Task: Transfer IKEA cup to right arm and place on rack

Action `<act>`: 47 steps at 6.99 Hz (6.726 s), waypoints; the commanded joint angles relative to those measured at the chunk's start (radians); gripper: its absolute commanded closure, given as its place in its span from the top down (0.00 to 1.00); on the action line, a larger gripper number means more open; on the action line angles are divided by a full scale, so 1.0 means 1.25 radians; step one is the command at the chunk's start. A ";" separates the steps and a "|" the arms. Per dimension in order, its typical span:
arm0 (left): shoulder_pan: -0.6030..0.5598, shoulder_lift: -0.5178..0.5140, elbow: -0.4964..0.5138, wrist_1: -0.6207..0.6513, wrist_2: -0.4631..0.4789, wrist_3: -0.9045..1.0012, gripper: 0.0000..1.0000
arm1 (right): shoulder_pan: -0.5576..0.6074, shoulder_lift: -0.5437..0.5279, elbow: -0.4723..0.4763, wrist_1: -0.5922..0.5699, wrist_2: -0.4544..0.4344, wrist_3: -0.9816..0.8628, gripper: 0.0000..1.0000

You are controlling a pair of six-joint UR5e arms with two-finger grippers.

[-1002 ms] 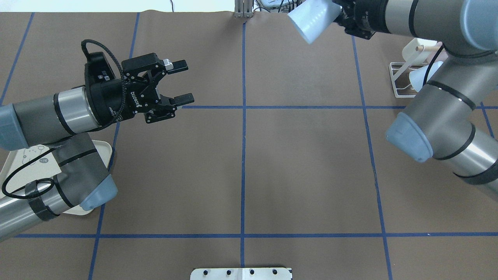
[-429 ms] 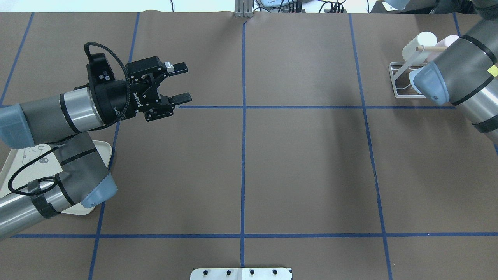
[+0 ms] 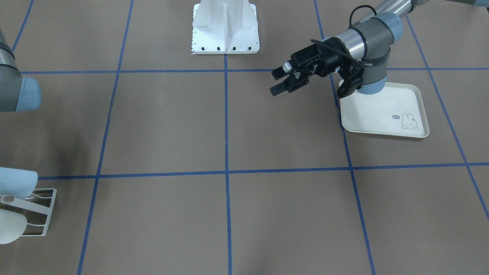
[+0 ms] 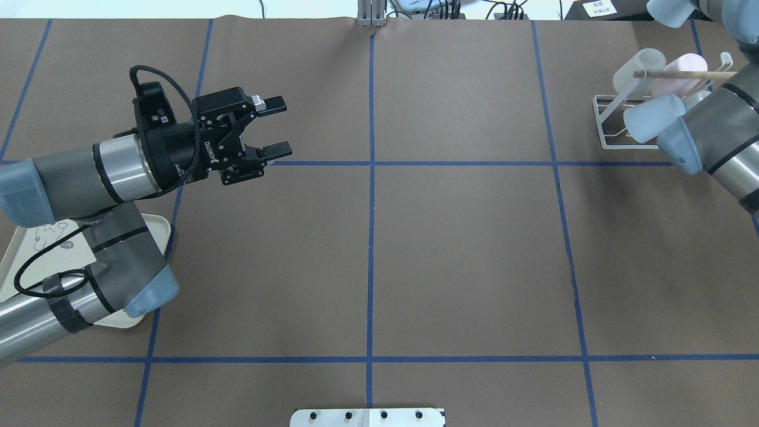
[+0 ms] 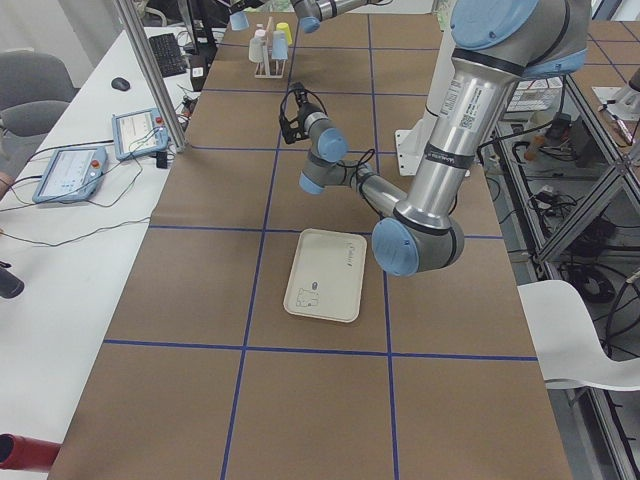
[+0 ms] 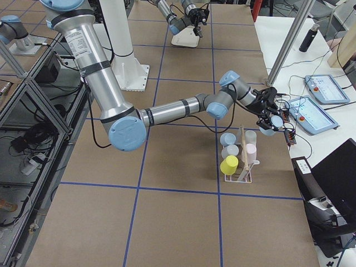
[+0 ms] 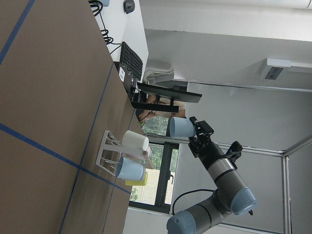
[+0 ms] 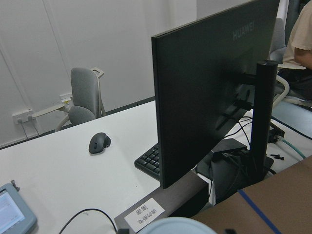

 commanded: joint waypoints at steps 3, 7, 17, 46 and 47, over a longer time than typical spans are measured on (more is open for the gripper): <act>0.003 0.002 0.004 0.001 0.005 0.000 0.92 | 0.051 -0.056 -0.072 0.121 -0.009 -0.098 0.22; 0.003 0.002 0.004 0.001 0.007 0.000 0.92 | 0.039 -0.060 -0.087 0.120 -0.016 -0.095 0.23; 0.006 0.000 0.010 0.001 0.005 0.000 0.92 | 0.010 -0.096 -0.092 0.121 -0.017 -0.086 1.00; -0.740 0.327 -0.259 1.607 -0.533 1.747 1.00 | 0.245 -0.216 0.364 -0.781 0.757 -1.047 1.00; -0.741 0.333 -0.270 1.606 -0.531 1.750 1.00 | 0.243 -0.230 0.366 -0.759 0.752 -1.046 1.00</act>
